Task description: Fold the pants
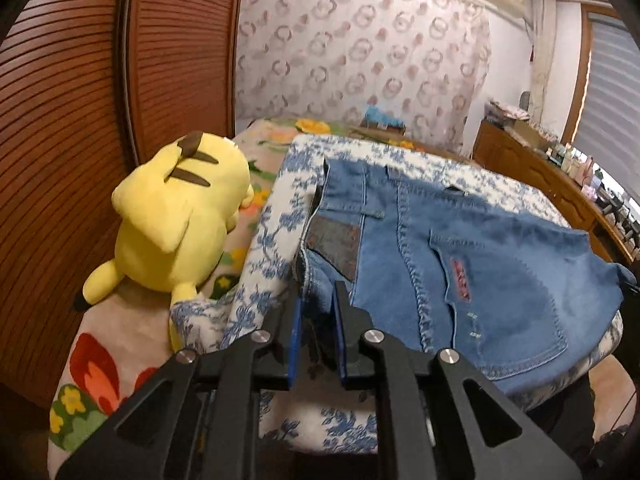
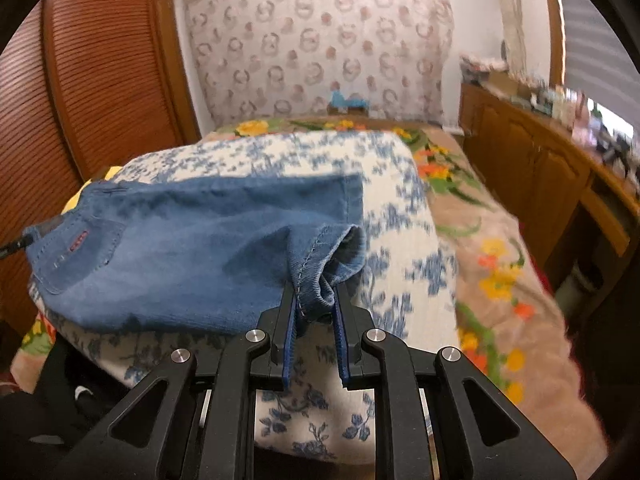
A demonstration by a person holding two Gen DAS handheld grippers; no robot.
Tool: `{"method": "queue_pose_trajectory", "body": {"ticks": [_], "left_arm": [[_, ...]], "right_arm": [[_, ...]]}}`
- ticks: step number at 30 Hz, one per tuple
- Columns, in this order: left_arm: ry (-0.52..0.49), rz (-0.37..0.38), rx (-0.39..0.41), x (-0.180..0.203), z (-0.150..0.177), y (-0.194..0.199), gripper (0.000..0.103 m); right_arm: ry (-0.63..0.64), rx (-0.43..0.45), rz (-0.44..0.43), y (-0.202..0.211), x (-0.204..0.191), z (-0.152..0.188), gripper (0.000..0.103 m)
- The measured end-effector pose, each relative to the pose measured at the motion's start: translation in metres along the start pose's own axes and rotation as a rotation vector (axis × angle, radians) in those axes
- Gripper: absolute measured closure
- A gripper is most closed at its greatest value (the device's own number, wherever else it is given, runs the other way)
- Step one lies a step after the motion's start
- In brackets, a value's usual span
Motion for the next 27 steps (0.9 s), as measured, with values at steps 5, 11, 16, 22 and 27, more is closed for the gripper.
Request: {"method": "queue_pose_trajectory", "body": {"ticks": [5, 11, 16, 22, 27], "left_arm": [[-0.016, 0.007, -0.008, -0.002, 0.005, 0.004, 0.082], [-0.030, 0.019, 0.015, -0.002, 0.000, 0.015, 0.067], [-0.094, 0.066, -0.002, 0.021, 0.003, 0.016, 0.058], [-0.132, 0.143, -0.033, 0.060, 0.011, 0.011, 0.045], [-0.171, 0.181, -0.055, 0.091, 0.017, 0.004, 0.045]], "right_arm": [[-0.040, -0.005, -0.016, -0.002, 0.005, 0.012, 0.087], [-0.054, 0.000, -0.015, 0.004, 0.004, 0.019, 0.083], [-0.062, 0.011, -0.002, 0.013, 0.001, 0.021, 0.082], [-0.067, 0.025, -0.004, 0.021, -0.003, 0.019, 0.076], [-0.056, 0.024, -0.006, 0.024, -0.009, 0.017, 0.073]]}}
Point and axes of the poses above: each gripper's, at about its wrist camera, not at the fingertips, and y roughly against the way its jaws point, x to its right, z to its underside, the point moved 7 cm from there along -y, roughly the way its jaws point, and after that the axes turned 10 degrees about -z, right-handed, at the moved point
